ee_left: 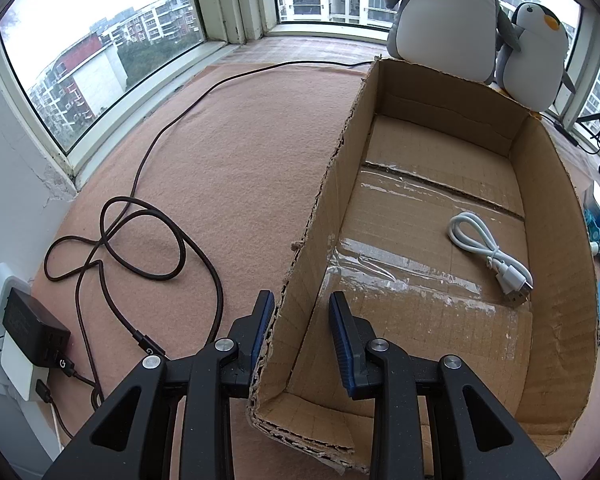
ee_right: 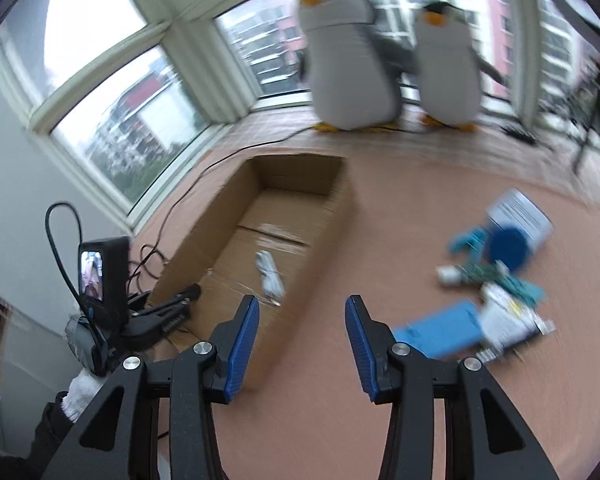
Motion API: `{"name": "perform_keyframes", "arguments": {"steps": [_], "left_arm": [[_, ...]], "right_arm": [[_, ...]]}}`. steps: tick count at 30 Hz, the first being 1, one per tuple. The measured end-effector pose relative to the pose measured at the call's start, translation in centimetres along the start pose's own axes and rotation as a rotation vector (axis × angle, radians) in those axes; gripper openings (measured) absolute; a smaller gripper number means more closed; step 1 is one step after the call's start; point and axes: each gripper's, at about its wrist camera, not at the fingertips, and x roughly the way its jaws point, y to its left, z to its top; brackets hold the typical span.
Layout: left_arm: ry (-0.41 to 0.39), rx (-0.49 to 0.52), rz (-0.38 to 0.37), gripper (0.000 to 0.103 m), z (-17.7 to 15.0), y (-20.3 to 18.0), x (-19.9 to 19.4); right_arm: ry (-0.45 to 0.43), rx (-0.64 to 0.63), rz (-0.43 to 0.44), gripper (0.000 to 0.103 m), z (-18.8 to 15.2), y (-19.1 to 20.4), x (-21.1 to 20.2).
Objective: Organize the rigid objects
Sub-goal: 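Move the right gripper back to the pile and grasp the black pen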
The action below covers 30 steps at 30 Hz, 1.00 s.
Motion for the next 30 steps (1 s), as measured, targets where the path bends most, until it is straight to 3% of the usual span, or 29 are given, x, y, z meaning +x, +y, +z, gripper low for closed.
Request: {"name": "perform_keyframes", "arguments": {"steps": [10,21,30], "left_arm": [[-0.001,0.0,0.0,0.031,0.0,0.0,0.0],[-0.002,-0.003,0.0,0.031,0.0,0.0,-0.1],[-0.002,-0.001,0.0,0.031,-0.1,0.0,-0.1]], "right_arm": [[0.049,0.292,-0.101,0.041,-5.0,-10.0,-0.9],[0.091,0.502,0.043,0.041,-6.0,-14.1,2.6],[0.077,0.542,0.053,0.034,-5.3,-15.1,3.4]]}}
